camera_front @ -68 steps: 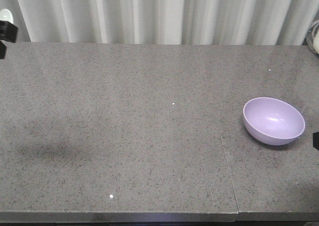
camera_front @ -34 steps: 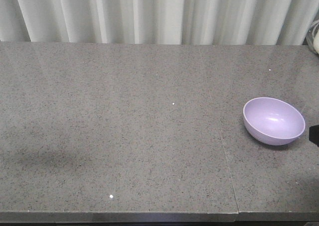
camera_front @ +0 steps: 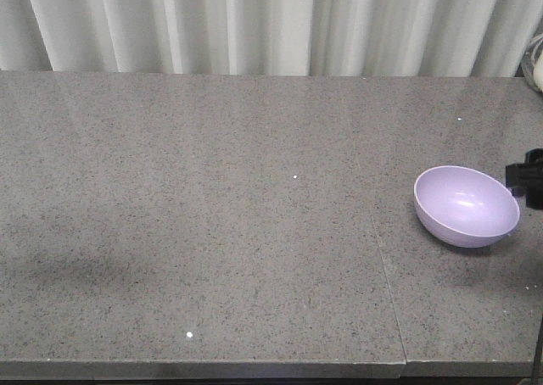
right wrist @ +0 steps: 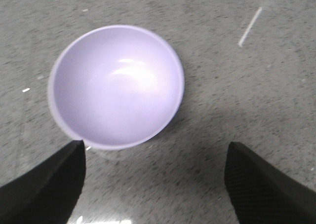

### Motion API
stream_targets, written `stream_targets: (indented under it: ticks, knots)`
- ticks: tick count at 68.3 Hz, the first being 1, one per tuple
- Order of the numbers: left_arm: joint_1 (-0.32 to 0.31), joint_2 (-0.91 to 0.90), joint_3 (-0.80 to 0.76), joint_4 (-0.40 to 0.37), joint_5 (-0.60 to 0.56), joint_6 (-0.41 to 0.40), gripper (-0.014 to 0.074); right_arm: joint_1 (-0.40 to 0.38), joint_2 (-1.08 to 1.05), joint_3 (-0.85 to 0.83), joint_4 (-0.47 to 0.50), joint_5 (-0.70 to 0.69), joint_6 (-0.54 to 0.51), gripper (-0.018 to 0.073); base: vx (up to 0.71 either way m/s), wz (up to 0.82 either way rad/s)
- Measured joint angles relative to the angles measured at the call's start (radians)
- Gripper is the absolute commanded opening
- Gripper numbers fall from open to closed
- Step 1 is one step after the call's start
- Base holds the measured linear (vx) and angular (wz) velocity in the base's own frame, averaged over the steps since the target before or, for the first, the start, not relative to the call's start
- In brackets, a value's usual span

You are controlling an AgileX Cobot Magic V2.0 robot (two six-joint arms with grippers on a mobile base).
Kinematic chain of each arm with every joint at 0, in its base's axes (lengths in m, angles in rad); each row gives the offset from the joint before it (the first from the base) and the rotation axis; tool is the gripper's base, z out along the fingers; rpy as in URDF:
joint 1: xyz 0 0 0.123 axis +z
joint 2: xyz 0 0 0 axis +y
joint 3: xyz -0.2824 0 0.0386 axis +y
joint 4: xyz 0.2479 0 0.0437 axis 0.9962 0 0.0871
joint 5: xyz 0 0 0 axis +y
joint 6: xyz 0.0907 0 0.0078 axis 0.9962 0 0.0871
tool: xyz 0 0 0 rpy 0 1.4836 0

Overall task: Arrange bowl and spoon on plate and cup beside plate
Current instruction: 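Grasp the lilac bowl rim with the right gripper and lift it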

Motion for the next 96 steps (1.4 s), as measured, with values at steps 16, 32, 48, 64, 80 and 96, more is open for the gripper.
stream_targets:
  ticks: [16,32,48,64,80,96]
  knots:
    - [0.000,0.000,0.000,0.000,0.000,0.000,-0.0008,-0.157,0.184,-0.072,0.248,-0.050,-0.257,0.0569,0.00,0.00]
    - [0.000,0.000,0.000,0.000,0.000,0.000,-0.0006,-0.196,0.354,-0.102,0.370,-0.121,-0.402,0.0568,0.00,0.00]
    - [0.000,0.000,0.000,0.000,0.000,0.000,-0.0006,-0.196,0.480,-0.104,0.376,-0.166,-0.408,0.0523,0.00,0.00]
    - [0.000,0.000,0.000,0.000,0.000,0.000,-0.0006,-0.196,0.545,-0.104,0.379,-0.181,-0.411,0.0349,0.00,0.00]
    - [0.000,0.000,0.000,0.000,0.000,0.000,-0.0006,-0.196,0.560,-0.105,0.381,-0.184,-0.411,0.0047,0.00,0.00]
    - [0.000,0.000,0.000,0.000,0.000,0.000,-0.0006,-0.196,0.540,-0.115,0.406,-0.191,-0.407,-0.0010,0.00,0.00]
